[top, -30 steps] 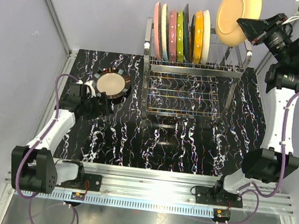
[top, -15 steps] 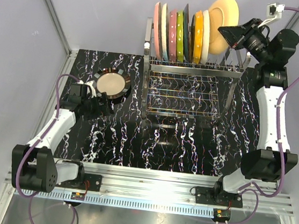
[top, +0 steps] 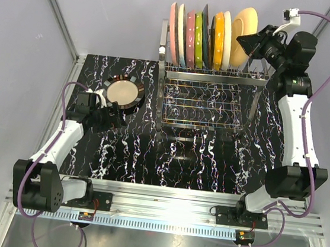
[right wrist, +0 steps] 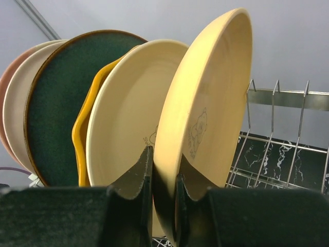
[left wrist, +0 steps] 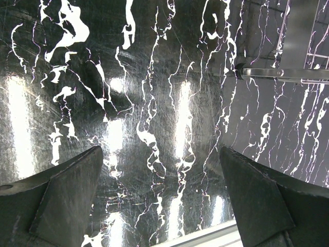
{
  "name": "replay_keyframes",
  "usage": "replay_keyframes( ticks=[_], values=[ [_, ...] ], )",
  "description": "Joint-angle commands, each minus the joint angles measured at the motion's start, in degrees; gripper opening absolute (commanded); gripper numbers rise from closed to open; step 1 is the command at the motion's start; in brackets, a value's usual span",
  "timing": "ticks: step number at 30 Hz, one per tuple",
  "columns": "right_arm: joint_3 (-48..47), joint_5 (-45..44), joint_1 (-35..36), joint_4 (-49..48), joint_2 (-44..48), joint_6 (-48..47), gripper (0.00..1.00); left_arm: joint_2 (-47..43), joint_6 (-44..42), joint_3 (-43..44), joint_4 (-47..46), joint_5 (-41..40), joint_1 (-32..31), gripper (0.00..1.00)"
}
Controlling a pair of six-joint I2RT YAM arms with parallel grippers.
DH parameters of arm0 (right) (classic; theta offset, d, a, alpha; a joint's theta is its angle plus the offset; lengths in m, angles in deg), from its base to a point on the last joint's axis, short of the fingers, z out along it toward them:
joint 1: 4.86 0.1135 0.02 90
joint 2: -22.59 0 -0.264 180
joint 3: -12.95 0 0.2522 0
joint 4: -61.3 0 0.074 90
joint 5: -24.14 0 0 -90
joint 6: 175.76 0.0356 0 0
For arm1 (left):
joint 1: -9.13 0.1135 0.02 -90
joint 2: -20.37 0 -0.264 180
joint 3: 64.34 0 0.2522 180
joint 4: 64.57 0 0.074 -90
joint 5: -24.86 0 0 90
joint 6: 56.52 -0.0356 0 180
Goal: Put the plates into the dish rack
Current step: Insert the plate into the dish rack
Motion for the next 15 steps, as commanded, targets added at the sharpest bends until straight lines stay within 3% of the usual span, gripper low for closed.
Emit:
replay_keyframes(
  ticks=[1,15],
  values=[
    [-4.2,-5.2,2.0,1.4,1.1,-3.9,0.0,0.4,-0.4,1.3,-2.6,1.8,0.1,0.99],
    [-6.3,-12.5,7.8,6.8,-0.3,-9.9,0.0,0.3,-0.4,1.2,-2.7,2.9,0.1,0.99]
  ],
)
